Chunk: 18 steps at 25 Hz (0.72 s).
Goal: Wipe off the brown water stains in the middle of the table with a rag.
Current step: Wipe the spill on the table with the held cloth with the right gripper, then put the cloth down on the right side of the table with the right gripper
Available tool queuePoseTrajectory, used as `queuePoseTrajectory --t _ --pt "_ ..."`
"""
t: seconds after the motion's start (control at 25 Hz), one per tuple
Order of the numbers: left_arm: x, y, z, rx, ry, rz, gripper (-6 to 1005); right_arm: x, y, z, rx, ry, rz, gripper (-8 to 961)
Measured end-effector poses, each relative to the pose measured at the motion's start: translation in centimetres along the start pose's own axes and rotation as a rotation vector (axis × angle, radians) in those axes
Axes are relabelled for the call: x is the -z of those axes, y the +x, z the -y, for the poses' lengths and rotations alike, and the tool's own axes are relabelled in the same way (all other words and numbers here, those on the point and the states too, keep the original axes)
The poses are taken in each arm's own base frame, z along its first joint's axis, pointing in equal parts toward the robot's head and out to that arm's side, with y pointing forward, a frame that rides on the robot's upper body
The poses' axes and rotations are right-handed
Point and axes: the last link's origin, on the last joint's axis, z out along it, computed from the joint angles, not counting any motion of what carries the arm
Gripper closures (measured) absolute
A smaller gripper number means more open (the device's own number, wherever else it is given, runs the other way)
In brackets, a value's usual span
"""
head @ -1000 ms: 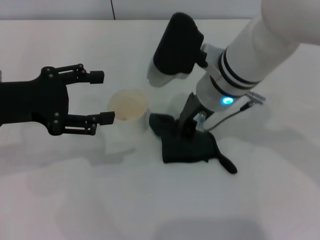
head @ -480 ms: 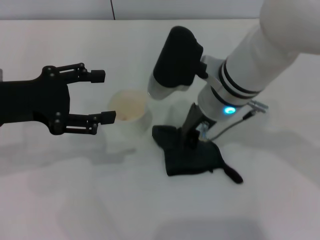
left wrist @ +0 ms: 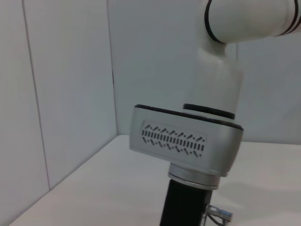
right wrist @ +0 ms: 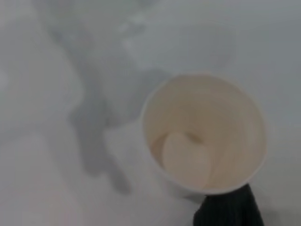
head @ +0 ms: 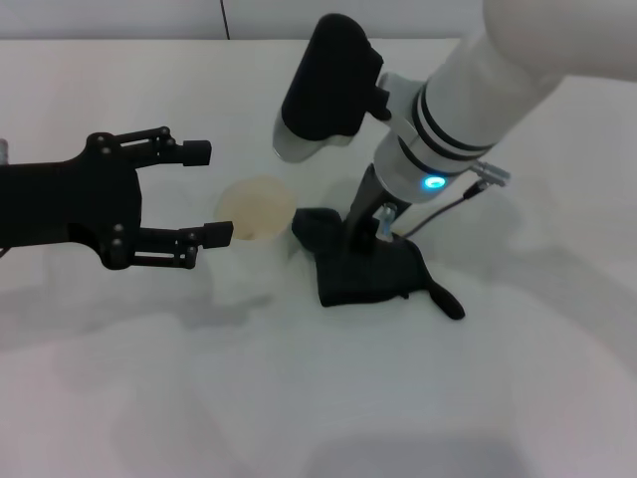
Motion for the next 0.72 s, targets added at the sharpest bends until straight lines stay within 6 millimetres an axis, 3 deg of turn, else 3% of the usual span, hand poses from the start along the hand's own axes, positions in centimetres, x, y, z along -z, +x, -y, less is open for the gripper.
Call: queuePoseTrajectory --t 0.72 --pt "-0.2 -0.3 -0.3 0.013 0.008 -0.009 124 -0.5 0.6 4.1 -0.111 0.099 0.0 755"
